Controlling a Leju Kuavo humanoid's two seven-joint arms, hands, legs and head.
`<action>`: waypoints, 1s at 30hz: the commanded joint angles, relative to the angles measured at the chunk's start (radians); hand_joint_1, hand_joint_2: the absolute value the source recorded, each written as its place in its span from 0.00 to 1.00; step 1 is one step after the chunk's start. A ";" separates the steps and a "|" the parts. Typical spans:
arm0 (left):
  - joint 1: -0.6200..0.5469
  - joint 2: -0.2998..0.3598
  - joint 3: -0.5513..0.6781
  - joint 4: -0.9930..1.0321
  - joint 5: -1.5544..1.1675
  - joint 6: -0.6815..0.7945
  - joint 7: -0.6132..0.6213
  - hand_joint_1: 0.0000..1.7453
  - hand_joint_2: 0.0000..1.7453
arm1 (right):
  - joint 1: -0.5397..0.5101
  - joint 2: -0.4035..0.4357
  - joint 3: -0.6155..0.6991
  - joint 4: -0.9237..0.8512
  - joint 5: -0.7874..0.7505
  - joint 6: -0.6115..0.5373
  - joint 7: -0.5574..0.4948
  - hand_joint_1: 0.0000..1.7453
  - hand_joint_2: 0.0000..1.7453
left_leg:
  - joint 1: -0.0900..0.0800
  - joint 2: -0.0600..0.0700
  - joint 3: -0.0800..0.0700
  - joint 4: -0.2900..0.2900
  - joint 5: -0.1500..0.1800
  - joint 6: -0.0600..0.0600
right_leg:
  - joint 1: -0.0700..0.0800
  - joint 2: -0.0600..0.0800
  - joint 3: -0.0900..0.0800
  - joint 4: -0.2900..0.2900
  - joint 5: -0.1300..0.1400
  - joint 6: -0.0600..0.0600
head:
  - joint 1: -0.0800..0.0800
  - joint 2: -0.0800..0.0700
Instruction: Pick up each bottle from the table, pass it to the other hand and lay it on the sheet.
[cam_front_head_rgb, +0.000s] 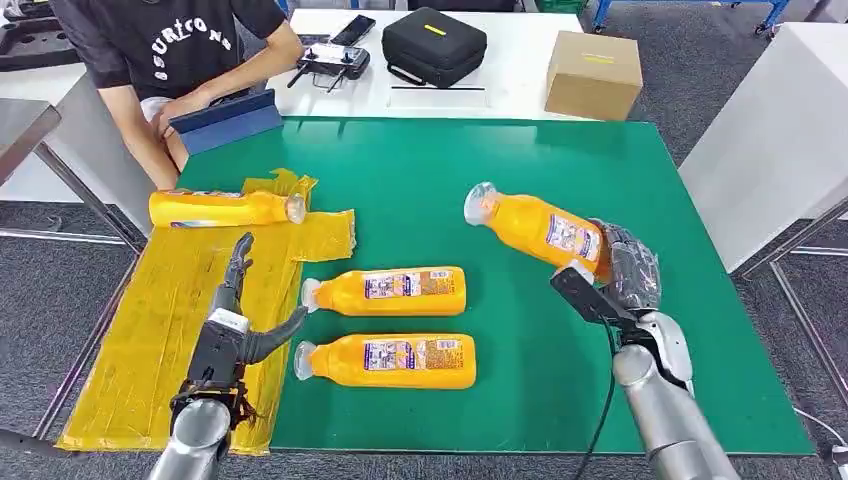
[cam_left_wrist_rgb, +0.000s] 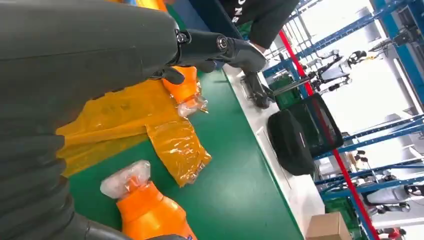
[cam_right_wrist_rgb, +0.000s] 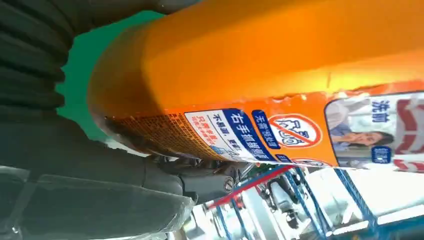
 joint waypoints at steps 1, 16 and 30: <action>-0.057 0.017 -0.042 0.060 0.000 0.004 0.008 0.00 1.00 | 0.051 0.134 -0.034 -0.221 -0.327 0.125 -0.081 1.00 1.00 | 0.001 0.001 0.004 0.000 -0.003 -0.005 | 0.001 0.001 0.003 0.001 -0.003 -0.003 | 0.000 0.000; -0.101 0.022 -0.146 0.008 0.056 -0.056 0.014 0.00 1.00 | -0.078 0.259 0.195 0.058 -0.724 0.472 -0.158 1.00 1.00 | 0.002 0.005 0.003 0.001 -0.002 -0.004 | 0.001 0.005 0.001 0.000 -0.001 -0.003 | 0.000 0.000; -0.089 0.028 -0.140 -0.113 0.177 -0.099 0.015 0.00 1.00 | -0.173 0.380 0.510 0.270 -0.666 0.476 -0.149 1.00 1.00 | 0.004 0.006 0.005 0.001 -0.003 -0.006 | 0.003 0.005 0.003 0.001 -0.002 -0.004 | 0.000 0.000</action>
